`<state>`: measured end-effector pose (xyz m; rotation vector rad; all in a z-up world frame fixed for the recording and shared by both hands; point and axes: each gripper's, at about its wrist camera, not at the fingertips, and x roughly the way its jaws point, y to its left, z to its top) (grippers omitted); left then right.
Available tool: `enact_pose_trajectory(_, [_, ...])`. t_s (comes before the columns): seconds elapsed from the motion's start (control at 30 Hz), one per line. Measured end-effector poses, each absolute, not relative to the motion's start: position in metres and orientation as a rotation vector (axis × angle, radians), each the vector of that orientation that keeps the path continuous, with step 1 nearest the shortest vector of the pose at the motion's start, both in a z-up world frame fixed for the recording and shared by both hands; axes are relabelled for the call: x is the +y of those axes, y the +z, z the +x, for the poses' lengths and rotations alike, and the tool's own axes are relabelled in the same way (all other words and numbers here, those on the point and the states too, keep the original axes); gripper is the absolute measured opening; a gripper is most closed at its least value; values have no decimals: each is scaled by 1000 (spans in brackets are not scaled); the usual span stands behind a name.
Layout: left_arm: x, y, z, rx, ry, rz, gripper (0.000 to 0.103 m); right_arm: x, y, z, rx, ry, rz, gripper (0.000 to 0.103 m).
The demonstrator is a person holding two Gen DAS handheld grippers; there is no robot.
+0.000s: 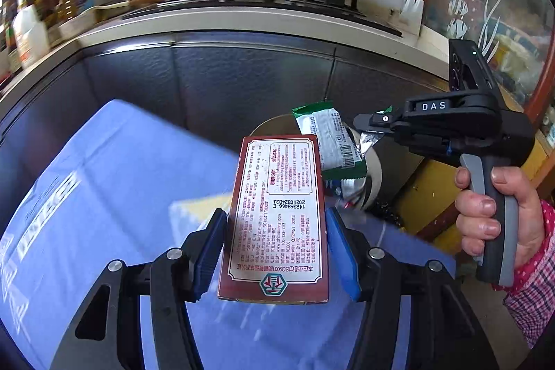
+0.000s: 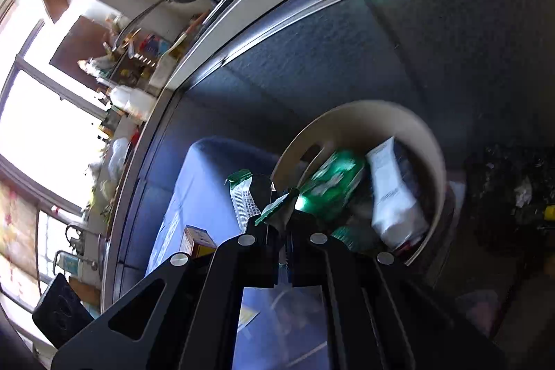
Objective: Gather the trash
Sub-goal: 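Carry box and wrapper over the bin and open both tools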
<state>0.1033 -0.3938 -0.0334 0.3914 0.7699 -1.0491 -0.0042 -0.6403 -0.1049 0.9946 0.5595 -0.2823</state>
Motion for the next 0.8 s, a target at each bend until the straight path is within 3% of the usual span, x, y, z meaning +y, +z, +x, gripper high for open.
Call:
enact_pose_trajectory(0.23, [-490,-53,112,830,-1069,457,59,-690,-145,12,664,-350,982,5])
enact_pose_trajectory(0.27, [-495,-57,111,836,-1066,467,59,-691,-147,16,680,-349,969,11])
enact_pose_trajectory(0.3, [-503,-61,111,847,-1065,477,60,-691,-149,19,691,-348,958,32])
enact_pose_trajectory(0.37, [-518,-68,112,860,-1043,502,73,-688,-144,18,657,-366,920,50])
enact_pose_trajectory(0.8, [-444,-38,93,838,-992,349,76,-622,-106,-54,542,-357,846,50])
